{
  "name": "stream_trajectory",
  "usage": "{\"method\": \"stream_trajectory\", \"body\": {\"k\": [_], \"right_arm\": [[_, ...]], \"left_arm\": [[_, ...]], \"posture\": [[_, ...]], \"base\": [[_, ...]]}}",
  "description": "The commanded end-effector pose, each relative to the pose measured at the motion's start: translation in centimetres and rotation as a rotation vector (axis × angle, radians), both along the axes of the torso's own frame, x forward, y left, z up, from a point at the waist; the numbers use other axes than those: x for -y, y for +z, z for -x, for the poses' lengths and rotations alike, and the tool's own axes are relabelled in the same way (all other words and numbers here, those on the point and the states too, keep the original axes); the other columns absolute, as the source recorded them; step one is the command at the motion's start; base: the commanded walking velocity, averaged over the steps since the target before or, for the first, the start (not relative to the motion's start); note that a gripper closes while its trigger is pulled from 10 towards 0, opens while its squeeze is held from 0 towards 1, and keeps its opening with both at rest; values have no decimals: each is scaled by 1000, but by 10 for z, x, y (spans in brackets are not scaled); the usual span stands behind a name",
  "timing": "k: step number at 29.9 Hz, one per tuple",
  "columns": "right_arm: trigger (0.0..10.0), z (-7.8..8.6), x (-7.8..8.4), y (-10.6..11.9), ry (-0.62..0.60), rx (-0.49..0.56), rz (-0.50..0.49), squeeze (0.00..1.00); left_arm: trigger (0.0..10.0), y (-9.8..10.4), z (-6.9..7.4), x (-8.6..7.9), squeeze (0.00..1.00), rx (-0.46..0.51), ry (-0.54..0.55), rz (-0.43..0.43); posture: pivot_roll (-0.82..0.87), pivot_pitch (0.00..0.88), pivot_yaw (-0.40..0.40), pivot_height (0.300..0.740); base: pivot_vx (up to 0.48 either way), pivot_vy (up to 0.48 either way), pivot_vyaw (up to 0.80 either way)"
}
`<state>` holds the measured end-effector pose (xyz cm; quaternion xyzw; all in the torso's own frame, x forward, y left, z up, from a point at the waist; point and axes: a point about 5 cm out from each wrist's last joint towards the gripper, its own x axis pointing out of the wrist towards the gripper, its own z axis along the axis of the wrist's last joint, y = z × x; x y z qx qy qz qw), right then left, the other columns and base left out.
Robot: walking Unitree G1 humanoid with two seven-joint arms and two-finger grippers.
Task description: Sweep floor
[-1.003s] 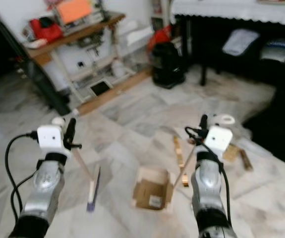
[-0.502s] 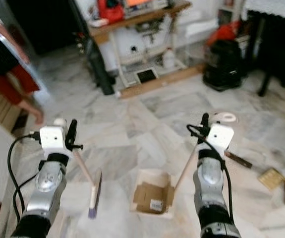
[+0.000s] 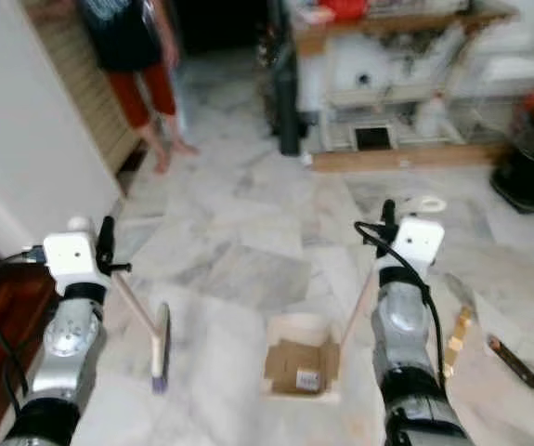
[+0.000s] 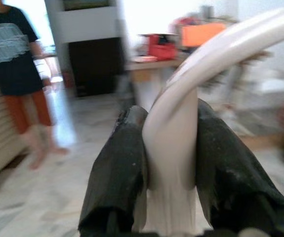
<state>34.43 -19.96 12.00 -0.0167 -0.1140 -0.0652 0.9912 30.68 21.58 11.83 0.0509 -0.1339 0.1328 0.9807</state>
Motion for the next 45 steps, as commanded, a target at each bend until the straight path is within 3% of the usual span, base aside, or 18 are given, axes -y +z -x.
{"method": "stream_trajectory", "body": {"k": [1,10,13,15,21,28,37,45], "right_arm": [[10000,-6,1,12,8,37,-9,0],[10000,-8,-3,11,54,24,10,0],[10000,-8,-13,7,86,6,0,0],[10000,-5,-26,-3,140,-18,-11,0],[10000,-4,-43,-10,225,-53,-2,0],[10000,-12,-37,-6,226,-76,1,0],[10000,-9,-14,-2,132,-40,1,0],[10000,-9,-22,-5,156,-52,-13,0]], "left_arm": [[10000,10,2,-6,0,64,29,-14],[10000,-5,20,-16,0,45,87,-8],[10000,-2,25,-23,0,50,106,-27],[10000,-3,36,-33,0,54,139,-45],[10000,2,50,-43,0,79,195,-70],[10000,7,62,-39,0,89,205,-108],[10000,-3,55,-24,0,37,114,-93],[10000,4,48,-28,0,57,143,-92]], "posture": [[-6,0,41,740],[15,0,-5,740],[44,0,-23,740],[91,0,-51,740],[171,0,-103,740],[267,0,-92,740],[191,0,-20,740],[188,0,-74,740]], "base": [[0,0,800],[0,0,800],[0,0,800],[0,0,800],[0,0,709],[0,0,0],[0,0,193],[0,0,718]]}}
